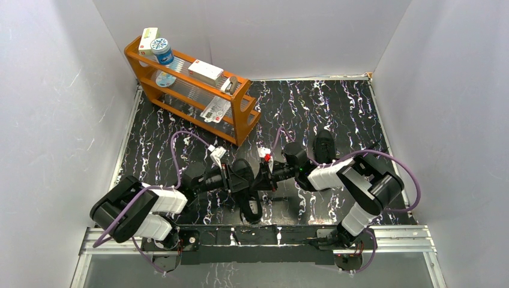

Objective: Tie the shoes
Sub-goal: Tie the shoelace on the shoe.

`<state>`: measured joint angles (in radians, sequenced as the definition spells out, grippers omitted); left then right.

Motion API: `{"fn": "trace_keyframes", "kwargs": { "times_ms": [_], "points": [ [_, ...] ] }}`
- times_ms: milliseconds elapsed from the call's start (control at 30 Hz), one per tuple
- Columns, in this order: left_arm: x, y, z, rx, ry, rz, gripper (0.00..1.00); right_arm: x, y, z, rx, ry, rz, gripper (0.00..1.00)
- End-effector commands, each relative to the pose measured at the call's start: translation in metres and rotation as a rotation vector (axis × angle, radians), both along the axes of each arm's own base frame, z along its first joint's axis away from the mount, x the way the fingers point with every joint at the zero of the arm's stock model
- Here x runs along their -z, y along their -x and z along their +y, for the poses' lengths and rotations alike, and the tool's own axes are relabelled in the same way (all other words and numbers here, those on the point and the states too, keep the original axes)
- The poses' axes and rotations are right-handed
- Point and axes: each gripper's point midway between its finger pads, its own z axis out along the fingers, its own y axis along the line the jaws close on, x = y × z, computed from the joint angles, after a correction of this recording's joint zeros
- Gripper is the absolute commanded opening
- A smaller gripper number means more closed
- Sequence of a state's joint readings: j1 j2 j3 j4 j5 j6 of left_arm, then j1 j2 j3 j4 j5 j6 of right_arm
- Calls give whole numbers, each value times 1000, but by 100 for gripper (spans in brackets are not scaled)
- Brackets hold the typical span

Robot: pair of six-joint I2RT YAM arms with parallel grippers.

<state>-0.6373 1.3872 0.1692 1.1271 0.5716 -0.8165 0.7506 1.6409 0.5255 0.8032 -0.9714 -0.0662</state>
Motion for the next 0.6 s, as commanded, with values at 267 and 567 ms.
{"fn": "trace_keyframes", "kwargs": {
  "times_ms": [267,567],
  "points": [
    [-10,2,28,-138,-153,77,48,-20,-6,7,1,-60,-110,0],
    [14,22,47,-213,-234,335,52,-17,-6,7,5,-49,-97,0]
  ]
}}
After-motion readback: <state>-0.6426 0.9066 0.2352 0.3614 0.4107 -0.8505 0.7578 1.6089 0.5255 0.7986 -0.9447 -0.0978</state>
